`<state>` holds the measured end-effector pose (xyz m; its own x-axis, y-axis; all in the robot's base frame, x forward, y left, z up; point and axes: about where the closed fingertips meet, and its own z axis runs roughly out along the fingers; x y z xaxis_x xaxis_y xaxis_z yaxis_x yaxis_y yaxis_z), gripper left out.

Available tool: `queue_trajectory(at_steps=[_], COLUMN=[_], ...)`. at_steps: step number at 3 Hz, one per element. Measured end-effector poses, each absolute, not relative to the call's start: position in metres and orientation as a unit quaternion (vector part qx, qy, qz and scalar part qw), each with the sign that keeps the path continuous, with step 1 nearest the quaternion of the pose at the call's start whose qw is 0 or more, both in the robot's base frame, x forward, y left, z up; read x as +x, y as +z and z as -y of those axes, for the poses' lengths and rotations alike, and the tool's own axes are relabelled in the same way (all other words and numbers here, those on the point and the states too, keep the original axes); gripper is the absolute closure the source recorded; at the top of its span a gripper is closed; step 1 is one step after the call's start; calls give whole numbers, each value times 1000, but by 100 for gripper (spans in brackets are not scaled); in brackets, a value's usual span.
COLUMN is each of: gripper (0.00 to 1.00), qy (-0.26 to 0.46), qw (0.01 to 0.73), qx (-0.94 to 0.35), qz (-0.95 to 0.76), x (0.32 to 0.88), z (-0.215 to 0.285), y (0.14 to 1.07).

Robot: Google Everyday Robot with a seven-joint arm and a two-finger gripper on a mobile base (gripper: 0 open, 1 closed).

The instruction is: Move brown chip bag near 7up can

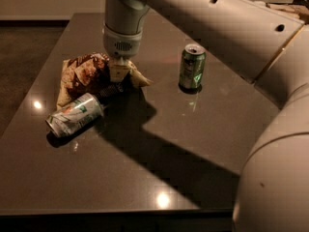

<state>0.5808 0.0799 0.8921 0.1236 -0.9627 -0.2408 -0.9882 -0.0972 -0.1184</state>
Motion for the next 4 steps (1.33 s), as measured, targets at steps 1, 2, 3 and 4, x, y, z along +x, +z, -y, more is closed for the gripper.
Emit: queue_trajectory(at_steps=[1, 2, 3, 4], gripper=[85, 61, 38, 15], qy=[57, 57, 57, 57], qw=[122, 123, 125, 126], qx=[-741, -741, -742, -742], qz=[-658, -657, -657, -656], x=[572, 572, 572, 572], z=[-80, -80, -81, -82], y=[887, 886, 886, 886])
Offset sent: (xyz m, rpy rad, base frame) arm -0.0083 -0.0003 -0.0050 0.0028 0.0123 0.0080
